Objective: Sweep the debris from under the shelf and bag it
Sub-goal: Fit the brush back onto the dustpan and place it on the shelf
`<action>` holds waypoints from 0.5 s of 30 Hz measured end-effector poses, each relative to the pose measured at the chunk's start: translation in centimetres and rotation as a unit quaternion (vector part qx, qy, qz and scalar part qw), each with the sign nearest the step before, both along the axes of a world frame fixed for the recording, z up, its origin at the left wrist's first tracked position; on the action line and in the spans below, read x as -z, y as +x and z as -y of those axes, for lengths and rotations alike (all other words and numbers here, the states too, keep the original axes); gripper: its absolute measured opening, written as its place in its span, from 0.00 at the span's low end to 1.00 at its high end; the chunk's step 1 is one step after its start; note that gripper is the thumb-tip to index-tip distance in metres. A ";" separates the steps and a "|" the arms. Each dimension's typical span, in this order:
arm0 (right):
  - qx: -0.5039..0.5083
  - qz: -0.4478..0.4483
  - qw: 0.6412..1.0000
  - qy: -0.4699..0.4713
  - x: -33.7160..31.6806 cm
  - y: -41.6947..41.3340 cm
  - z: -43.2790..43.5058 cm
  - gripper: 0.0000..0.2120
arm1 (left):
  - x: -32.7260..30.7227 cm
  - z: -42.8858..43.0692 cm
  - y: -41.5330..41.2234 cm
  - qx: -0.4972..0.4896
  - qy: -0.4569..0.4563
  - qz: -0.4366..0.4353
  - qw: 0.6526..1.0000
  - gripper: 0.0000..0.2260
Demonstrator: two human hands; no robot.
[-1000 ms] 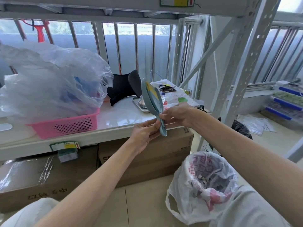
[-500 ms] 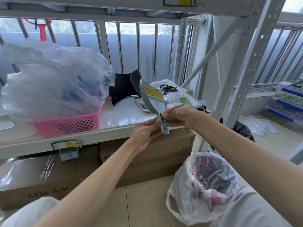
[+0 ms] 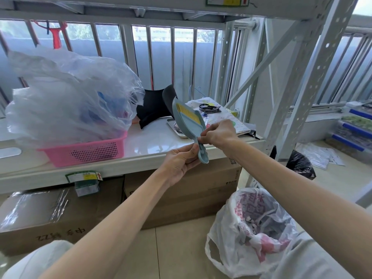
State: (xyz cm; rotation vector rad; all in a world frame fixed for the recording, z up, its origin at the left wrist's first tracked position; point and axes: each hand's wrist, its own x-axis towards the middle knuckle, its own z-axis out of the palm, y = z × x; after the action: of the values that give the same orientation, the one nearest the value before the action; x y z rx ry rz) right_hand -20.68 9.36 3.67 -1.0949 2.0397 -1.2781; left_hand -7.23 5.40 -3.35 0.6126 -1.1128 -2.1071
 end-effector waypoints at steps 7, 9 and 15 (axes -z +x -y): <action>0.052 0.052 0.997 0.009 0.8 -1.1 0.7 0.08 | -0.1 0.4 0.3 0.001 0.018 0.020 1.000 0.09; 0.070 0.077 0.994 0.018 1.0 -1.6 1.0 0.08 | -0.1 0.3 0.7 0.030 0.008 0.033 0.999 0.11; 0.079 0.203 0.976 0.027 0.6 -2.1 1.1 0.06 | -0.3 -0.3 1.1 0.094 -0.017 0.048 0.994 0.12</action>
State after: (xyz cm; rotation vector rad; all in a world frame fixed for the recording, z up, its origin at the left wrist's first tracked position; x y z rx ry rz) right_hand -22.75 8.23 3.04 -0.5920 1.8617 -1.3823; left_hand -6.09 5.67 -3.08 0.6188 -1.3010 -2.2330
